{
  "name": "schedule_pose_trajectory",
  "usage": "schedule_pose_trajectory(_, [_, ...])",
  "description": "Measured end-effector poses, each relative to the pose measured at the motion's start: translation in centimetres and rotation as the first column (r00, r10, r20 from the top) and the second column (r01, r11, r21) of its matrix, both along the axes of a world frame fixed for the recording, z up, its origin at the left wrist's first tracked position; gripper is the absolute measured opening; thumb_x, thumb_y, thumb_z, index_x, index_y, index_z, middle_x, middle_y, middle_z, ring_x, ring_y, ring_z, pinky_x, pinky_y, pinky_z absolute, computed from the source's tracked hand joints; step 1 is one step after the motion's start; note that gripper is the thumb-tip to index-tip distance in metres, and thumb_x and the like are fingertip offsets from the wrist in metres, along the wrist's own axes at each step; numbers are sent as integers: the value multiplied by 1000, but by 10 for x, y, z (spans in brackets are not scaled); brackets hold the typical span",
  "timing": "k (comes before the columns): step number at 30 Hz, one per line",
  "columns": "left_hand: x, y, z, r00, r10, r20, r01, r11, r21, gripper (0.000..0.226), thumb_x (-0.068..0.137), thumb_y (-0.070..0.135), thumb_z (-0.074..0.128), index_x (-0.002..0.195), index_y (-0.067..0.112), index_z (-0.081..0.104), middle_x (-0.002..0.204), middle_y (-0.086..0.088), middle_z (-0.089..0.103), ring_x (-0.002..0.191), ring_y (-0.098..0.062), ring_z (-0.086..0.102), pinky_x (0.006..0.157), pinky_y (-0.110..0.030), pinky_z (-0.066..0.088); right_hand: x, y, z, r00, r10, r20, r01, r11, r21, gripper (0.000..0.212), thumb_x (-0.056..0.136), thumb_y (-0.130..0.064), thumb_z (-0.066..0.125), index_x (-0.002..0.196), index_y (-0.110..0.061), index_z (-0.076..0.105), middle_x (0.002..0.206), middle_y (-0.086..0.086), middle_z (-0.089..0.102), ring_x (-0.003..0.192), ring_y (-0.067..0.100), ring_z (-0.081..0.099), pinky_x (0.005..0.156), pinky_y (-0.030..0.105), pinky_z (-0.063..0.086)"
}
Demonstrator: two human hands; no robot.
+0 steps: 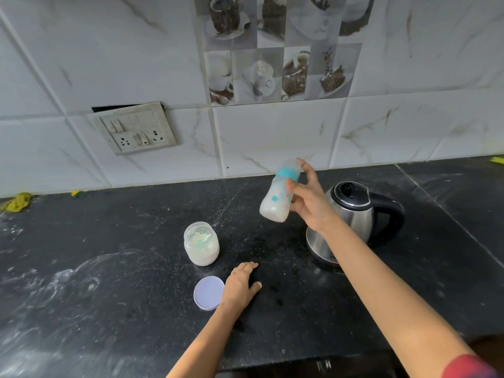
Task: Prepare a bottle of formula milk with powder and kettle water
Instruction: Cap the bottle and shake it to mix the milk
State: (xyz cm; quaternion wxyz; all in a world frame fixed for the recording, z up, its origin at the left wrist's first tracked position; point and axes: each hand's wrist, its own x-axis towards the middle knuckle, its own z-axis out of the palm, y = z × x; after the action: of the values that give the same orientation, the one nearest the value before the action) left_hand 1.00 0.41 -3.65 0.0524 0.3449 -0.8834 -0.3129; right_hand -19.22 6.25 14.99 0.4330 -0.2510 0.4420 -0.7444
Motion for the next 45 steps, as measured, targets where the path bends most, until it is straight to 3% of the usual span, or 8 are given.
schedule_pose_trajectory(12, [-1,4,0,1000,27,-9,-27,1000,4,55,91,27,61,142,21,42,144,4,41,133,-17,37,109,-25,27,-11,1,3,990,-85,112,91,995,-51,60,92,-3,59,137,-33,34,116,4,57,100,23,62,75,49,58])
schedule_pose_trajectory(16, [-1,3,2,1000,28,-10,-27,1000,12,55,90,27,62,141,21,42,144,4,41,133,-17,37,109,-26,28,-9,6,4,993,111,-51,-112,994,-18,69,85,-3,65,140,-32,36,107,6,65,92,22,65,77,48,56])
schedule_pose_trajectory(21, [-1,2,1,1000,27,-10,-26,1000,14,55,90,27,62,141,21,42,145,4,41,133,-16,37,110,-26,29,-17,-3,8,990,-82,112,91,993,-74,65,90,-4,61,141,-32,33,115,5,57,95,21,63,67,41,57])
schedule_pose_trajectory(26, [-1,1,0,999,30,-21,-30,999,11,55,90,27,63,140,22,44,143,6,42,132,-15,38,108,-24,28,-16,2,-1,967,237,-96,-241,970,-29,72,76,-10,78,134,-38,47,118,16,62,102,36,61,89,58,50])
schedule_pose_trajectory(30, [-2,1,0,999,27,-28,-27,1000,3,55,89,27,64,140,22,45,143,5,43,131,-15,39,109,-25,29,-14,-6,3,996,5,88,1,998,-63,62,86,-6,66,135,-34,38,115,7,60,96,25,64,70,46,59])
schedule_pose_trajectory(34, [-1,0,-1,1000,17,-5,-17,1000,-5,55,90,29,62,141,22,43,144,6,41,133,-14,37,108,-24,28,-13,-3,-4,966,245,-77,-247,969,-4,68,82,-4,69,135,-35,41,115,13,64,99,31,64,82,53,54])
schedule_pose_trajectory(39, [-2,-1,-2,1000,8,-4,-8,1000,-24,55,90,30,62,141,23,42,144,6,41,132,-15,37,108,-24,28,-16,-11,-2,999,-9,43,9,1000,-12,63,89,-1,62,137,-31,35,116,9,58,97,25,63,72,46,58])
schedule_pose_trajectory(45, [1,-1,-5,1000,-2,-29,0,998,-70,54,91,32,58,141,22,41,143,6,42,131,-15,39,107,-23,27,-13,-8,-9,997,70,-23,-69,997,24,64,85,0,65,136,-31,40,116,9,61,95,24,67,74,46,58])
